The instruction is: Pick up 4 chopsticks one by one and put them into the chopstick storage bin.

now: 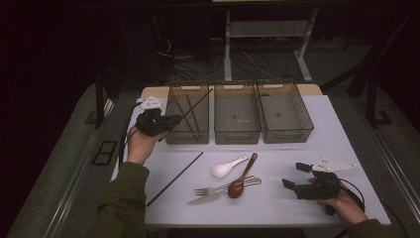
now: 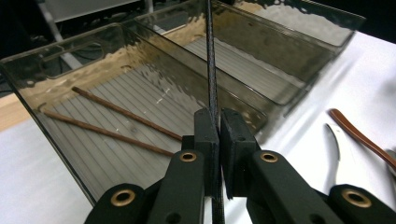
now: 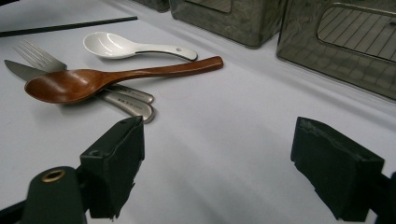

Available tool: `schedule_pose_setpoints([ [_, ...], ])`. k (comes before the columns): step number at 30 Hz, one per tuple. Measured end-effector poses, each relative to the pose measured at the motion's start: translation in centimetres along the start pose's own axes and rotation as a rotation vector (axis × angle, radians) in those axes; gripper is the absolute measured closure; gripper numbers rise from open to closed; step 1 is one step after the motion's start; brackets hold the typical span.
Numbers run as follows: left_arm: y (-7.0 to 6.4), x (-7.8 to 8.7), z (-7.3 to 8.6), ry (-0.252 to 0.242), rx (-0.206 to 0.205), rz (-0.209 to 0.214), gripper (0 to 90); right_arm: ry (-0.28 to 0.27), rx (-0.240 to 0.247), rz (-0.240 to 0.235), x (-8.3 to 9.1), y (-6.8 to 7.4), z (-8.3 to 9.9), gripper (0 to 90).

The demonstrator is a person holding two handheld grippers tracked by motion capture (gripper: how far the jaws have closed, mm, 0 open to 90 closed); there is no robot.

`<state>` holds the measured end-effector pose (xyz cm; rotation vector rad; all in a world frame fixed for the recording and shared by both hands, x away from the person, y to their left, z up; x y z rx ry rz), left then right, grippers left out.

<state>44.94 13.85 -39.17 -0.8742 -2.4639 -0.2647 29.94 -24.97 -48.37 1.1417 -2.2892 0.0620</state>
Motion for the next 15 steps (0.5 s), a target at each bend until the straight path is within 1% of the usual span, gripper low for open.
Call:
schedule_pose_setpoints([
  [4, 0.8, -0.9, -0.6, 0.006, 0.026, -0.022, 84.8, 0.0, -0.001, 0.0, 0.0, 0.0, 0.0, 17.0],
  [6, 1.2, -1.3, -0.9, -0.002, 0.045, -0.026, 84.8, -0.001, -0.003, 0.0, 0.0, 0.0, 0.0, 17.0],
  [15, 2.7, -3.3, -1.4, 0.021, 0.071, -0.072, 84.8, -0.002, -0.006, 0.0, 0.0, 0.0, 0.0, 17.0],
])
Point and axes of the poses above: each handheld gripper's, and its own axes: x roughly backward along the jaws, z roughly out of its underside, y roughly to its left, the point moved 8 cm from there along -x, roughly forward along the jaws, and after that the axes turned 8 degrees about -z, right-handed, at the moved point
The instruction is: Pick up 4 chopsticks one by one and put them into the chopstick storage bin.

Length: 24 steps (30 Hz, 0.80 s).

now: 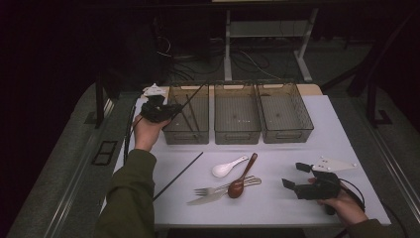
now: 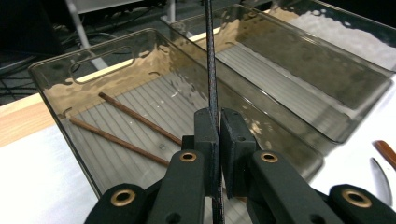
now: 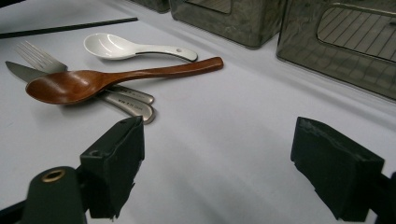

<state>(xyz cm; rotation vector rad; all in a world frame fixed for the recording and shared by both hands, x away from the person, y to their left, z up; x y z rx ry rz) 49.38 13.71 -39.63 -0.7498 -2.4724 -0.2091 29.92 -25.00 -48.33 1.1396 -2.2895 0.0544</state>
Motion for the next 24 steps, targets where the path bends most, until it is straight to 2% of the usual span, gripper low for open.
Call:
schedule_pose_setpoints([
  [9, 0.5, -2.2, 0.2, 0.012, 0.047, -0.045, 84.8, -0.004, 0.002, -0.002, 0.0, 0.0, 0.0, 17.1],
  [15, 1.1, -3.3, 0.8, 0.048, 0.065, -0.076, 84.8, -0.006, 0.005, -0.006, 0.1, 0.0, -0.1, 17.0],
  [19, 1.6, -4.0, 1.6, 0.093, 0.068, -0.108, 84.8, -0.006, 0.006, -0.007, 0.0, 0.0, -0.1, 17.1],
  [24, 2.0, -4.3, 2.0, 0.121, 0.082, -0.13, 84.6, -0.006, 0.005, -0.008, 0.1, 0.1, -0.1, 17.0],
])
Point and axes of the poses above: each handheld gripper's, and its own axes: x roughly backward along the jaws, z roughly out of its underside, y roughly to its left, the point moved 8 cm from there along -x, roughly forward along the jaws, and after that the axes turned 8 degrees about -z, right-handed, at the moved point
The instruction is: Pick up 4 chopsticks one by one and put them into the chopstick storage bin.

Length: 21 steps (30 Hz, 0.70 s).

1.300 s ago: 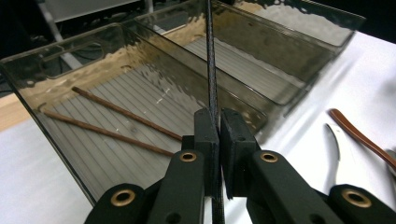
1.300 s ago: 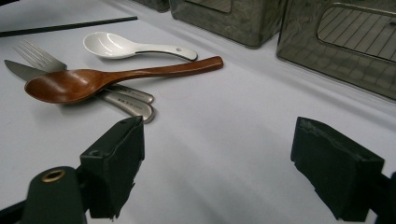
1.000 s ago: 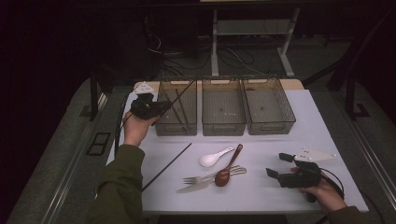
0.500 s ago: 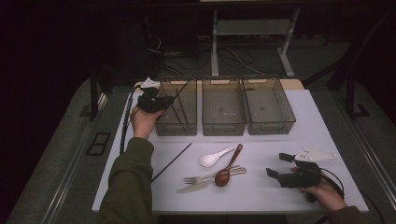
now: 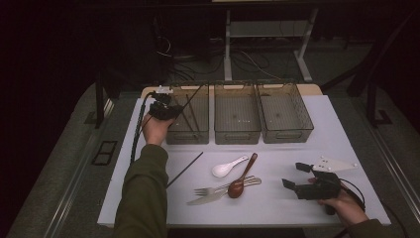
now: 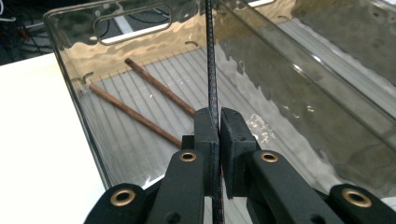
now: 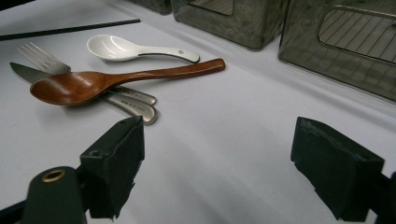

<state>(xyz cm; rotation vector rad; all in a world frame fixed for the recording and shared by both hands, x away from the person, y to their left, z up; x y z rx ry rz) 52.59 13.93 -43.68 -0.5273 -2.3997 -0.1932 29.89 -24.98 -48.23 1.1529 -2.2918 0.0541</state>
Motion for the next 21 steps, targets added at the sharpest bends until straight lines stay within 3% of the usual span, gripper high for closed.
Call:
schedule_pose_setpoints([
  [9, 0.1, 0.1, -0.4, -0.029, 0.016, -0.013, 66.4, -0.001, -0.001, -0.001, 0.0, 0.0, 0.0, 17.0],
  [21, -0.3, 1.3, -1.1, -0.076, 0.005, 0.047, 48.2, 0.0, 0.0, 0.0, 0.0, 0.0, 0.0, 17.0],
])
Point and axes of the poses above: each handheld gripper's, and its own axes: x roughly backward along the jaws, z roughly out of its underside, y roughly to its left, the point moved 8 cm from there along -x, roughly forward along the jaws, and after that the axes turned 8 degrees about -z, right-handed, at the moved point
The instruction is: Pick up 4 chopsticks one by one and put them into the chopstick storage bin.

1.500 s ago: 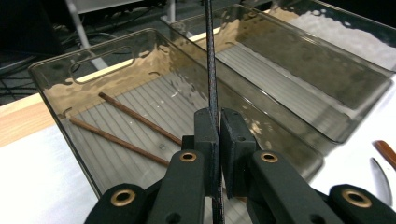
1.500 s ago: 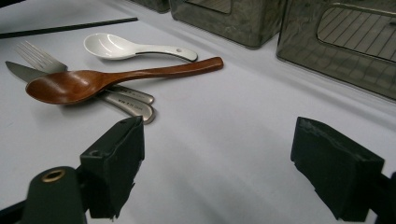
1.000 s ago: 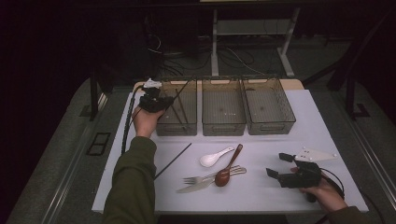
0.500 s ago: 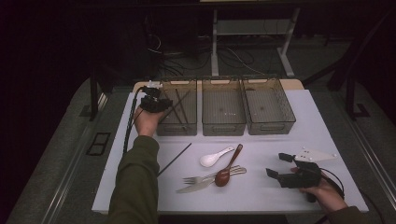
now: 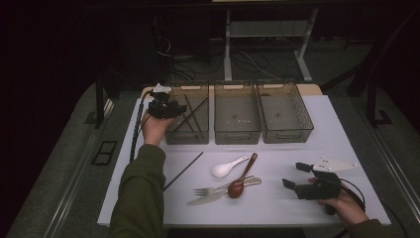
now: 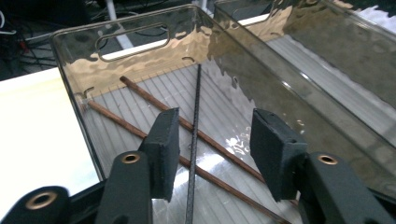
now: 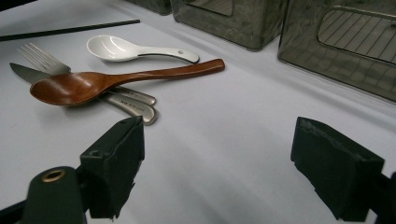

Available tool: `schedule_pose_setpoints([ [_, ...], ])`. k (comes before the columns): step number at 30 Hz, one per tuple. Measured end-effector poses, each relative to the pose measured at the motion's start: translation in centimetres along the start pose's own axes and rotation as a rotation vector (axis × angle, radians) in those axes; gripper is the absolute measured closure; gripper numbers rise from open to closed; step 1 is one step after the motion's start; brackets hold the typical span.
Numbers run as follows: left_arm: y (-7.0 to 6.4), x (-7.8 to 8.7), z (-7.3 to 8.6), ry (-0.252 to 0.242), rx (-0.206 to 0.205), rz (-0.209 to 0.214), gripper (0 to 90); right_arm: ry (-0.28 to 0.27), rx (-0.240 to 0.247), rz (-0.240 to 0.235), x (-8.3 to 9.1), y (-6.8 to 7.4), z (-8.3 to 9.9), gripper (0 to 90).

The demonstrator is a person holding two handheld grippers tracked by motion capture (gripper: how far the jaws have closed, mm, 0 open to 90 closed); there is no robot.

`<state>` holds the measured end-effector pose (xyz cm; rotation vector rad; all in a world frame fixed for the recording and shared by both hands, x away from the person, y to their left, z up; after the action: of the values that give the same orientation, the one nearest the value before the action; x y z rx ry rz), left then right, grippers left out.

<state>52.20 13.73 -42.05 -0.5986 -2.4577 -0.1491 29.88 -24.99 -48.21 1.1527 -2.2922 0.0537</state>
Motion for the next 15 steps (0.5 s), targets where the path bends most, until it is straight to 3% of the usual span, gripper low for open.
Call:
schedule_pose_setpoints([
  [15, -1.2, 2.9, -0.5, -0.015, -0.073, 0.079, 32.7, -0.001, -0.005, 0.001, 0.1, 0.0, 0.0, 17.1],
])
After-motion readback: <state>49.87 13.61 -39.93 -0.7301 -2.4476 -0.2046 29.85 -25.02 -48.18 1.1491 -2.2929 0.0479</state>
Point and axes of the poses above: each handheld gripper's, and its own axes: x roughly backward along the jaws, z roughly out of its underside, y roughly to its left, the point moved 8 cm from there along -x, roughly forward along the jaws, and after that the axes turned 8 degrees about -z, right-handed, at the moved point
